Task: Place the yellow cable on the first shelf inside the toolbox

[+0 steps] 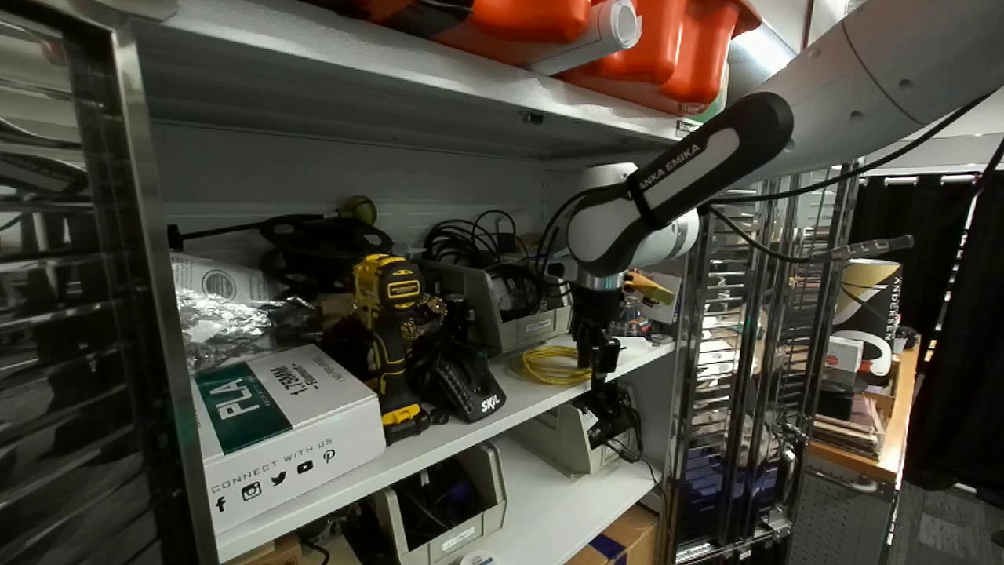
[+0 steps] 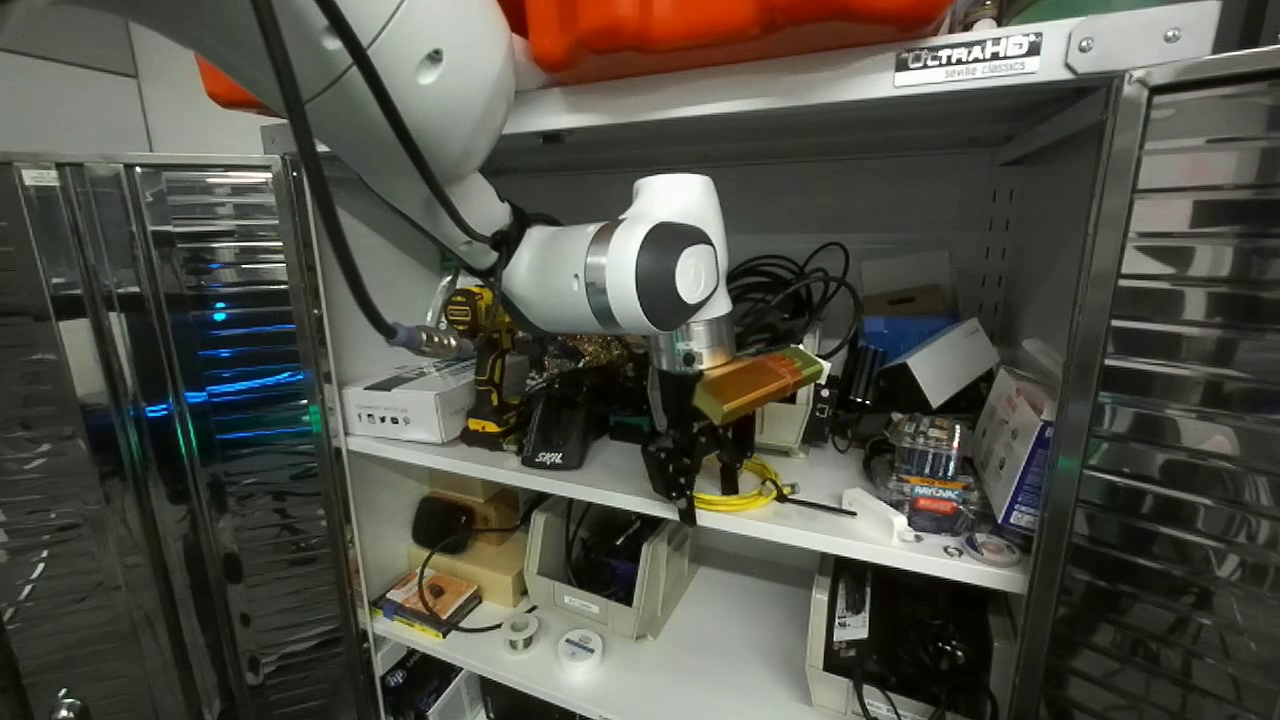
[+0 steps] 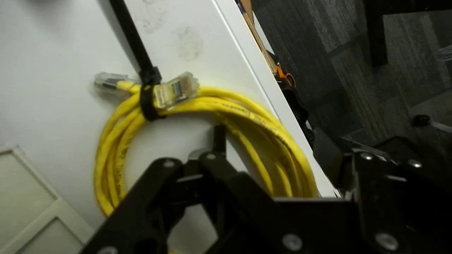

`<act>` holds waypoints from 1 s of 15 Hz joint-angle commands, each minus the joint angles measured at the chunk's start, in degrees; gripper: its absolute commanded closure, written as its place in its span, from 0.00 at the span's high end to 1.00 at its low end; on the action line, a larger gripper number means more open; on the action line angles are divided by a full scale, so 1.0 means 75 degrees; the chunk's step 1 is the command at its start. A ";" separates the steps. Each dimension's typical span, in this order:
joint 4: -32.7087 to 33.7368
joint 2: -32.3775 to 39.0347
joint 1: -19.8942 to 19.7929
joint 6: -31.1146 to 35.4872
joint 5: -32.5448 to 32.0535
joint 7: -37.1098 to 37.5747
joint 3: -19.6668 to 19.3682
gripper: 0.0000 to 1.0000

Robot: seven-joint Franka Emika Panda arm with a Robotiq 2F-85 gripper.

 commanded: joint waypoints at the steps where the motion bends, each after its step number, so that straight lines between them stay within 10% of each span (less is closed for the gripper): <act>1: 0.0042 -0.0053 -0.0175 -0.0108 0.0119 -0.0533 0.0171 0.34; 7: -0.0175 -0.0284 -0.0036 -0.0776 -0.0114 -0.0526 0.0090 0.12; 15: -0.2256 -0.1640 0.0206 -0.0325 -0.1028 -0.0586 0.0134 0.16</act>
